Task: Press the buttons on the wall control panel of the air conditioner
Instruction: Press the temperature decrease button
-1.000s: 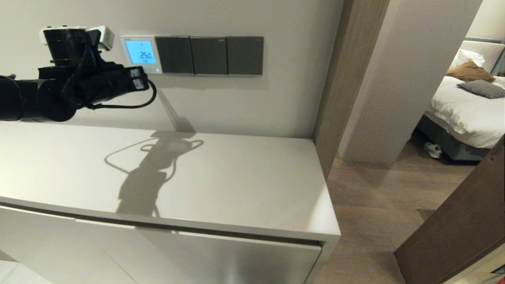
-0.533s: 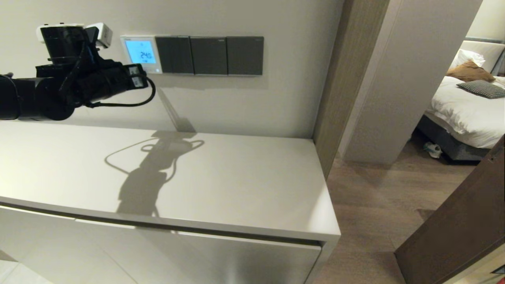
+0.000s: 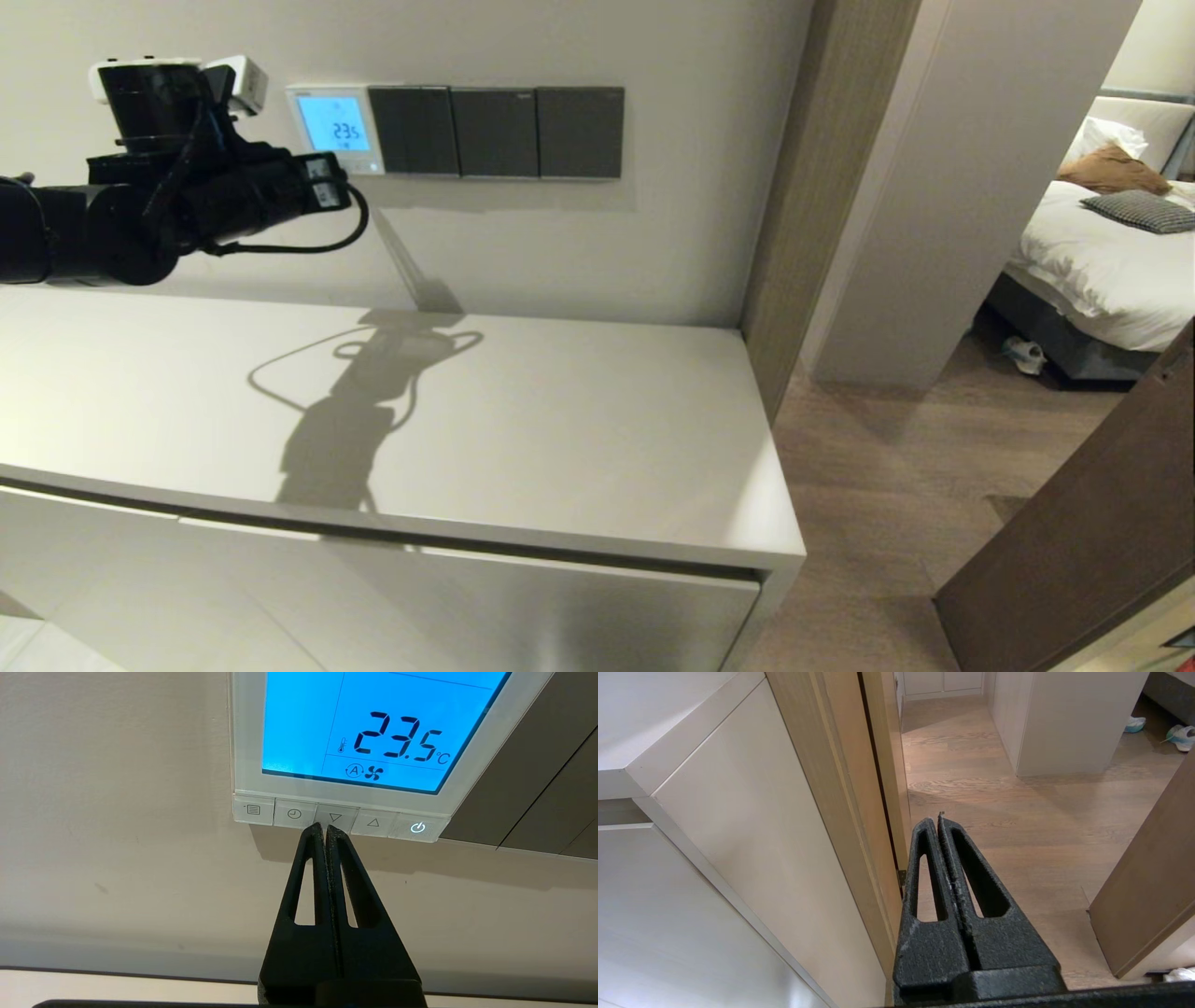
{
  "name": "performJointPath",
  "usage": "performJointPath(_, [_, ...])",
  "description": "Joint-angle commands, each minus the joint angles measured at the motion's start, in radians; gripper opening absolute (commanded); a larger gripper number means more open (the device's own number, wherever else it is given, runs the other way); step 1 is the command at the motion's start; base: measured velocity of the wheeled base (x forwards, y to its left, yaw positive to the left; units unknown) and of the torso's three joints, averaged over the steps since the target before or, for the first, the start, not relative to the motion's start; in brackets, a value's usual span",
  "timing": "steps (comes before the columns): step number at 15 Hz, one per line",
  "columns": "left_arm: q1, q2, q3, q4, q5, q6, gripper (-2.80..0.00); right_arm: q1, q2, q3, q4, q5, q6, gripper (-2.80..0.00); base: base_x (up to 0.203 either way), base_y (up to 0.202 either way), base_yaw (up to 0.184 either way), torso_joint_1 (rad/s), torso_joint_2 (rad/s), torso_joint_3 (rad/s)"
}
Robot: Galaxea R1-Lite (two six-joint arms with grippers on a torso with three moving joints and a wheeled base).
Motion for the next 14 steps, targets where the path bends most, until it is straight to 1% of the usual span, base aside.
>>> performJointPath(1, [0.0,-0.004,0.003,-0.002,-0.001,-0.001,-2.8,0.0,0.001,0.002,0.0,0.0,0.0,-2.8,0.0,0.0,0.0,0.0,0.0,0.0])
performJointPath(6, [0.0,-0.039,0.041,-0.002,-0.001,-0.001,-2.8,0.0,0.001,0.002,0.0,0.0,0.001,-2.8,0.0,0.0,0.0,0.0,0.0,0.0])
performJointPath(10, [0.0,-0.089,0.076,-0.002,-0.018,-0.002,-2.8,0.0,0.001,0.002,0.0,0.0,0.0,-2.8,0.0,0.0,0.0,0.0,0.0,0.0])
performJointPath(14, [0.0,-0.112,0.101,-0.002,-0.019,-0.002,-2.8,0.0,0.001,0.002,0.0,0.0,0.0,-2.8,0.0,0.0,0.0,0.0,0.0,0.0])
